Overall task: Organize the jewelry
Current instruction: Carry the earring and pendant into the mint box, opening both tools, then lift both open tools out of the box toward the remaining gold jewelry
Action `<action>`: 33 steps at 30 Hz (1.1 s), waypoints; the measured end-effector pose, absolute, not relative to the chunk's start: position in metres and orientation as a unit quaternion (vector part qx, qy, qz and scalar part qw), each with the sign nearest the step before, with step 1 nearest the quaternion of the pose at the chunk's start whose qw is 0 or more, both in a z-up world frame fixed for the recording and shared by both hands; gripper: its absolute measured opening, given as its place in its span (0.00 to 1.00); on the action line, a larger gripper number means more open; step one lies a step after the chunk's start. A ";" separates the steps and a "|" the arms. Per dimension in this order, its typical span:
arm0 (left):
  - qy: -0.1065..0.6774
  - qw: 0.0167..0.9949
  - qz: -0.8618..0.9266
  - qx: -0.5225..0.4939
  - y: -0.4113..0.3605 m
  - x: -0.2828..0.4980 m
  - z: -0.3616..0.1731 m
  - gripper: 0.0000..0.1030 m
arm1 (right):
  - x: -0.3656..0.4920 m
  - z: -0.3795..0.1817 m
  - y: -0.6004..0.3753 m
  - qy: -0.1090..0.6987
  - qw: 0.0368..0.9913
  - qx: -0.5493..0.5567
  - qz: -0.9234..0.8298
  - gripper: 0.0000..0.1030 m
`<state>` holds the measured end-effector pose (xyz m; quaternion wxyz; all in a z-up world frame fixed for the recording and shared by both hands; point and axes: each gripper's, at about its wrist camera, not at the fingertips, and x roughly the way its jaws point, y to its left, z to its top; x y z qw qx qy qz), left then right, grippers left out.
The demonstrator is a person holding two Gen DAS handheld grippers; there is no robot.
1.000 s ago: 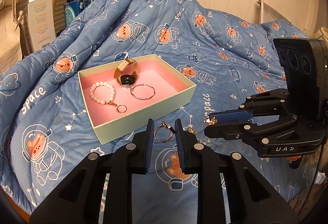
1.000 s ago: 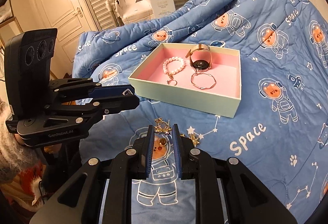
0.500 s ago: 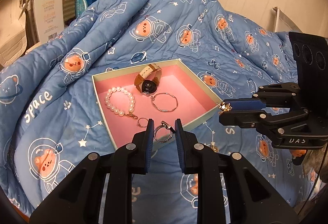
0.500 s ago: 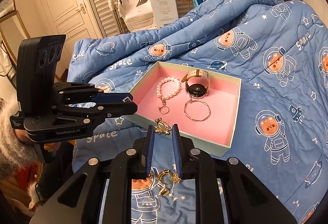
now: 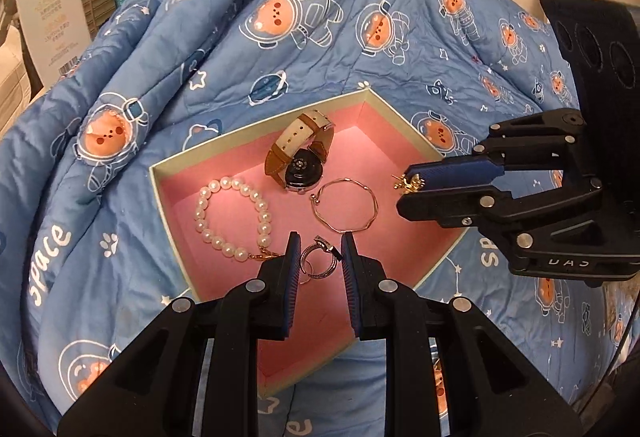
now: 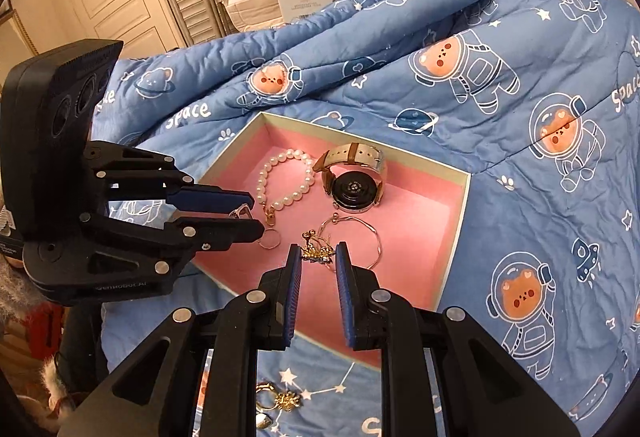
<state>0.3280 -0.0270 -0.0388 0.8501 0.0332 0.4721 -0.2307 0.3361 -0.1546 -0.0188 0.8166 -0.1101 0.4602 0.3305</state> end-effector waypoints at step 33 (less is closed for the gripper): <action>0.499 0.825 -0.247 0.098 -0.055 0.350 -0.061 0.22 | 0.379 -0.077 -0.113 0.523 0.765 -0.204 0.315 0.17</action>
